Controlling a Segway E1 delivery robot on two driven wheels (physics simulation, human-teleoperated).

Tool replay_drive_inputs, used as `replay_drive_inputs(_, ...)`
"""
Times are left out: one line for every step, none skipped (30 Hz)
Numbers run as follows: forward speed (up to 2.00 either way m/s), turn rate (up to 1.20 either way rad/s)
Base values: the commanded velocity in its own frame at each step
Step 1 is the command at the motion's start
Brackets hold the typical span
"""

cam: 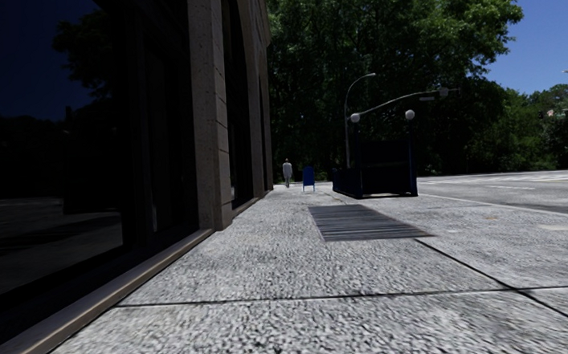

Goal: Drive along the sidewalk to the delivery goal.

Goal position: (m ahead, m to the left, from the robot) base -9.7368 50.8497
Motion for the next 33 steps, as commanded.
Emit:
replay_drive_inputs(2.0, 0.0)
replay_drive_inputs(2.0, 0.0)
replay_drive_inputs(2.0, 0.0)
replay_drive_inputs(2.0, 0.0)
replay_drive_inputs(2.0, 0.0)
replay_drive_inputs(2.0, 0.0)
replay_drive_inputs(2.0, 0.0)
replay_drive_inputs(2.0, 0.0)
replay_drive_inputs(2.0, 0.0)
replay_drive_inputs(2.0, 0.0)
replay_drive_inputs(2.0, 0.0)
replay_drive_inputs(2.0, 0.0)
replay_drive_inputs(2.0, 0.0)
replay_drive_inputs(2.0, 0.0)
replay_drive_inputs(2.0, 0.0)
replay_drive_inputs(2.0, 0.0)
replay_drive_inputs(2.0, 0.0)
replay_drive_inputs(2.0, 0.0)
replay_drive_inputs(2.0, 0.0)
replay_drive_inputs(2.0, 0.0)
replay_drive_inputs(2.0, 0.0)
replay_drive_inputs(2.0, 0.0)
replay_drive_inputs(2.0, 0.0)
replay_drive_inputs(2.0, 0.0)
replay_drive_inputs(2.0, 0.0)
replay_drive_inputs(2.0, 0.0)
replay_drive_inputs(2.0, 0.0)
replay_drive_inputs(2.0, 0.0)
replay_drive_inputs(2.0, 0.0)
replay_drive_inputs(2.0, 0.0)
replay_drive_inputs(2.0, 0.0)
replay_drive_inputs(2.0, 0.0)
replay_drive_inputs(2.0, 0.0)
